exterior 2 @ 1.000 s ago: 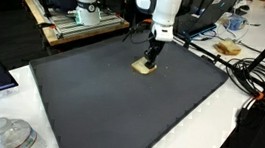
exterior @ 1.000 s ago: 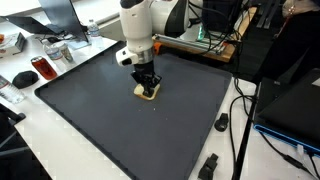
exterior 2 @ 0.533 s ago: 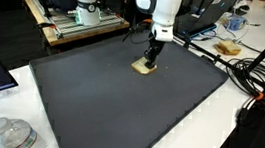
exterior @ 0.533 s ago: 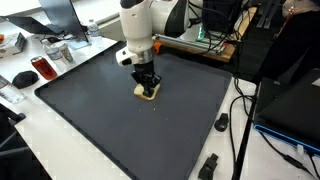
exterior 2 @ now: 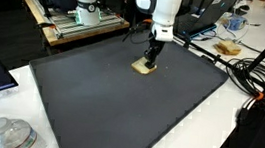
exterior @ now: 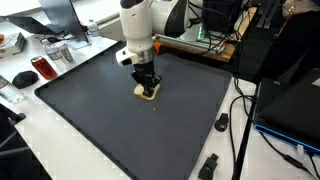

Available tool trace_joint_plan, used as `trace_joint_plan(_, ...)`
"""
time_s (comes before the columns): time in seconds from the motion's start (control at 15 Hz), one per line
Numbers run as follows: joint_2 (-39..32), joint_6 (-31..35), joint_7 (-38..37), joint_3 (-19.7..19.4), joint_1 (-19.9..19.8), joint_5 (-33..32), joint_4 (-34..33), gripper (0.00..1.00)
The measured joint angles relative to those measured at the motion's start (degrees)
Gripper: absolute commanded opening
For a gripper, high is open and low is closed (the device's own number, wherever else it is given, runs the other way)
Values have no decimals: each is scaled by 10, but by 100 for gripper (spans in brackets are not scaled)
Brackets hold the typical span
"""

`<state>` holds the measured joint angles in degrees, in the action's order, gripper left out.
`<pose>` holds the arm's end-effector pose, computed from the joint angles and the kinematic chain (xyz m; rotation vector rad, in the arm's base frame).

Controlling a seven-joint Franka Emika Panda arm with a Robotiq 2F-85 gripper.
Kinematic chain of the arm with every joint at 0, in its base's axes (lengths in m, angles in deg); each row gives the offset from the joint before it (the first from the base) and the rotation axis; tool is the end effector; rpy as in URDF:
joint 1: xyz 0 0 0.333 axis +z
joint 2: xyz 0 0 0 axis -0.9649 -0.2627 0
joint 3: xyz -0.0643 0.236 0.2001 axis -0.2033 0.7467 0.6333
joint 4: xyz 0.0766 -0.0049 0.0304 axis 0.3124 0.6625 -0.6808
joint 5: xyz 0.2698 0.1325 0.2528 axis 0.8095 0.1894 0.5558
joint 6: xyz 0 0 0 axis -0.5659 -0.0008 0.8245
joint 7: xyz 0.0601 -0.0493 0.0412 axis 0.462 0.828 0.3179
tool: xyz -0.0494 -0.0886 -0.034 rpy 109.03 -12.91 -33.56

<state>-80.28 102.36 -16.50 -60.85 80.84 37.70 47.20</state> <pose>0.5864 0.0715 0.1799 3.0918 0.2744 -0.0023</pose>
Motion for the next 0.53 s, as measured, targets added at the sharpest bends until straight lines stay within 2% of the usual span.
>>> trace_joint_plan(0.53, 2, 0, -3, -3, 4, -4, 1, 5)
